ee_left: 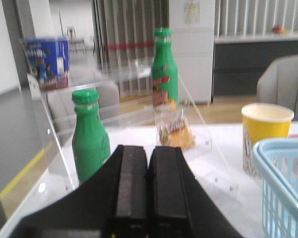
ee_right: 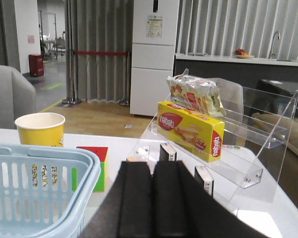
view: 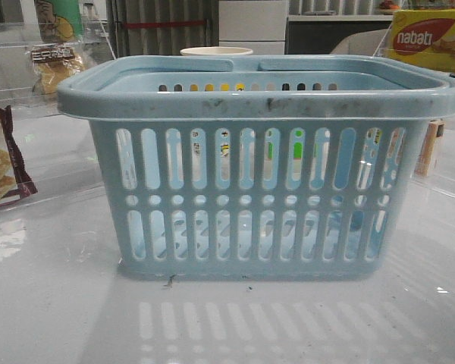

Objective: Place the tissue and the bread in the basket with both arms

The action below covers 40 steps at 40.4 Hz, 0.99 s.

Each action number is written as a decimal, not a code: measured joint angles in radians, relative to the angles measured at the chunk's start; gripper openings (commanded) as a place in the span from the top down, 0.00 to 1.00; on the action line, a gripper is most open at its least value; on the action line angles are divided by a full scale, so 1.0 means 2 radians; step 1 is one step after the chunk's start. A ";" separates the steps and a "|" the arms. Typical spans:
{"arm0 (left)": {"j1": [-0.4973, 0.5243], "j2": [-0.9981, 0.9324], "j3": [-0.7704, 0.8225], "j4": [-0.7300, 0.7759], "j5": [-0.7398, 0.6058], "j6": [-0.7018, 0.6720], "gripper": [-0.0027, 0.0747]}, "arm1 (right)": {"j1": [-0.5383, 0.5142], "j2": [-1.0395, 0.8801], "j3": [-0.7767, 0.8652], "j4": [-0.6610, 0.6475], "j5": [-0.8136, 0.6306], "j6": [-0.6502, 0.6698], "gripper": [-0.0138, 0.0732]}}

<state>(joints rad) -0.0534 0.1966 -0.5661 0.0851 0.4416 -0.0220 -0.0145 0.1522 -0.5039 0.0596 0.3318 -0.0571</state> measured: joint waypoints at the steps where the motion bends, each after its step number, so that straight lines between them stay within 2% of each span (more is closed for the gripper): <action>1: 0.000 0.012 -0.011 0.000 0.014 0.000 0.85 | 0.000 0.012 -0.008 -0.001 0.011 0.000 0.76; 6: 0.000 0.060 -0.039 0.000 0.067 0.000 0.85 | 0.000 0.063 -0.042 -0.008 0.062 0.000 0.76; 13: 0.000 0.107 -0.038 -0.001 0.116 0.000 0.85 | 0.000 0.120 -0.044 -0.010 0.122 0.000 0.76; 23: 0.000 0.147 -0.027 -0.017 0.130 0.000 0.84 | 0.000 0.180 -0.044 -0.011 0.173 0.000 0.76; 26: 0.000 0.154 -0.026 -0.021 0.130 0.000 0.77 | 0.000 0.194 -0.044 -0.011 0.181 0.000 0.75; 28: 0.000 0.159 -0.026 -0.022 0.130 0.000 0.66 | 0.000 0.202 -0.044 -0.011 0.187 0.000 0.71; 30: 0.000 0.161 -0.026 -0.022 0.129 0.002 0.54 | 0.000 0.208 -0.044 -0.012 0.190 0.000 0.63; 32: 0.000 0.163 -0.026 -0.022 0.126 0.011 0.39 | 0.000 0.212 -0.044 -0.012 0.192 0.000 0.52; 34: 0.000 0.165 -0.026 -0.025 0.124 0.014 0.31 | 0.000 0.215 -0.044 -0.012 0.192 0.000 0.41; 37: -0.002 0.165 -0.026 -0.032 0.123 0.018 0.27 | 0.000 0.217 -0.044 -0.012 0.192 0.000 0.30; 40: -0.012 0.165 -0.026 -0.039 0.123 0.022 0.29 | 0.000 0.217 -0.044 -0.012 0.192 0.000 0.26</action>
<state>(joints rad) -0.0772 0.5258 -0.6180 0.0063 0.6872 0.0215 -0.0145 0.5865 -0.5924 0.0357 0.7168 -0.0571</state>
